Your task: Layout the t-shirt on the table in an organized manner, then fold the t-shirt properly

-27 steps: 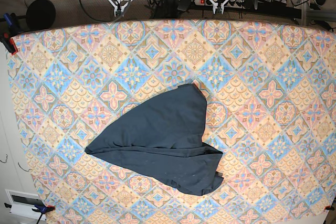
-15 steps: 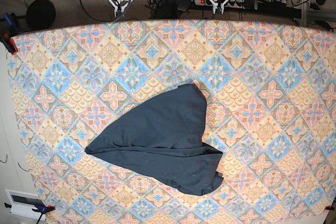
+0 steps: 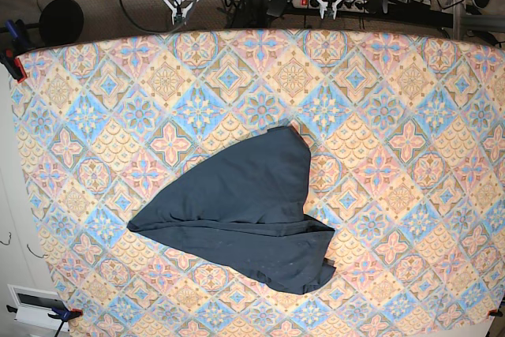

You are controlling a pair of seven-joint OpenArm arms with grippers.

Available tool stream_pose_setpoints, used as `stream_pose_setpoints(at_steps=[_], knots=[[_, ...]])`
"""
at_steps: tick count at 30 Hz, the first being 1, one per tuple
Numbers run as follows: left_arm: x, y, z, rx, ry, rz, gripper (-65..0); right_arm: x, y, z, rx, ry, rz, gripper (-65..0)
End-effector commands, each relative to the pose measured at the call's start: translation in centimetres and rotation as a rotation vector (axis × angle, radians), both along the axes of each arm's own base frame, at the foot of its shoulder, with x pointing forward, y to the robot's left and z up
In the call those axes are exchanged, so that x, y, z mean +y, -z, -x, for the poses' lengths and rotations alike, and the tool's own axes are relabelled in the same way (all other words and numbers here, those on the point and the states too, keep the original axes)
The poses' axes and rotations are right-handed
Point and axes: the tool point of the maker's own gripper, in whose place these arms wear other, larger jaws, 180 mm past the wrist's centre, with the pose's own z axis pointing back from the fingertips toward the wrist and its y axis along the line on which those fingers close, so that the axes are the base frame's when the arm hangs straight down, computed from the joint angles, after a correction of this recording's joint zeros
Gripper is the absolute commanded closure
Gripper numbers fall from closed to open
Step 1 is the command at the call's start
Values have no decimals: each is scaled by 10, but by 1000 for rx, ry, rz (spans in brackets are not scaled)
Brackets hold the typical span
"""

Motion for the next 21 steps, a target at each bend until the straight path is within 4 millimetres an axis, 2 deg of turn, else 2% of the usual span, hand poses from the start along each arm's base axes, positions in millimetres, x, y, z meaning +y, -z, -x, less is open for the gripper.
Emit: stream_pose_setpoints(at_steps=[1,4,7,9,11,13,18,21], knots=[[5,-1,7,5,5,-7,0,-23,-1,-1,-5,-3,39,-2],[8,-5,12,-13,17,-13,0,-36,-2,0,-3,-5,59,-2],[24,-9,16,-28,23,-37,0,-37,-3,16,15,-8,61,-2],[26,-12,26,-22,26,-41,0,-57,-6,8,-12,-15,93,-2],[32,-15,34,-20,31,-49,0,-75,-11,9,-30,-26,121,-1],[43,-21,46,-22,37,-65,0,-84,-15,17,-38,-37,137,0],[59,-40,51,-75,69,-88,0,-91,-27,40,-40,-51,151,0],[63,-58,53,-121,92,-92,0,-118,-45,37,-92,-92,197,0]])
